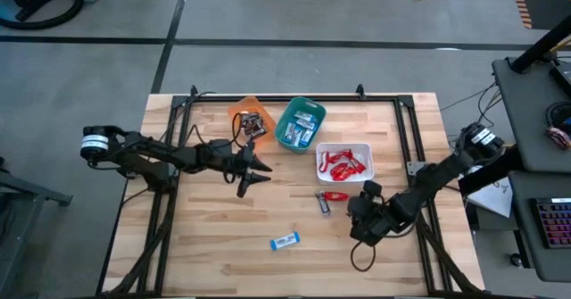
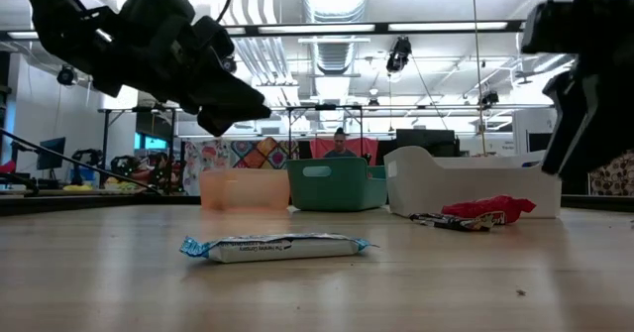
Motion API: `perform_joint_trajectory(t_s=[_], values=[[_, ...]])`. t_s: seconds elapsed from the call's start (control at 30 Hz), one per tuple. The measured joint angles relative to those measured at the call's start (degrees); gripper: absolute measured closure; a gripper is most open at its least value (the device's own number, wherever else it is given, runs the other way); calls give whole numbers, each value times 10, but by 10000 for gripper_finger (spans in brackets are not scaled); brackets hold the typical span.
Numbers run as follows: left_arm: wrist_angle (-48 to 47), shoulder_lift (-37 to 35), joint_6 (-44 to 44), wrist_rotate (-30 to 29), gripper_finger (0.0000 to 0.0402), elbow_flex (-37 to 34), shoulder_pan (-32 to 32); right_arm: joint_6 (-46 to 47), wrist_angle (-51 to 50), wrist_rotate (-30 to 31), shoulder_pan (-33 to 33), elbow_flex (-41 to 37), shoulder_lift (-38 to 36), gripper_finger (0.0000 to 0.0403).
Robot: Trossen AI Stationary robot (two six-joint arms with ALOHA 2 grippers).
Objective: Sort candy
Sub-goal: Put the red chocolate bar into the white bin
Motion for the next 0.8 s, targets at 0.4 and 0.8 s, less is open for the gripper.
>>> perform_joint_trajectory(t_s=[0.4,0.8], values=[[5,-5,6,-6,270,0,-4,33,2,62,0,1,109,197],[6,-5,7,-16,270,0,-4,56,4,123,0,2,123,198]])
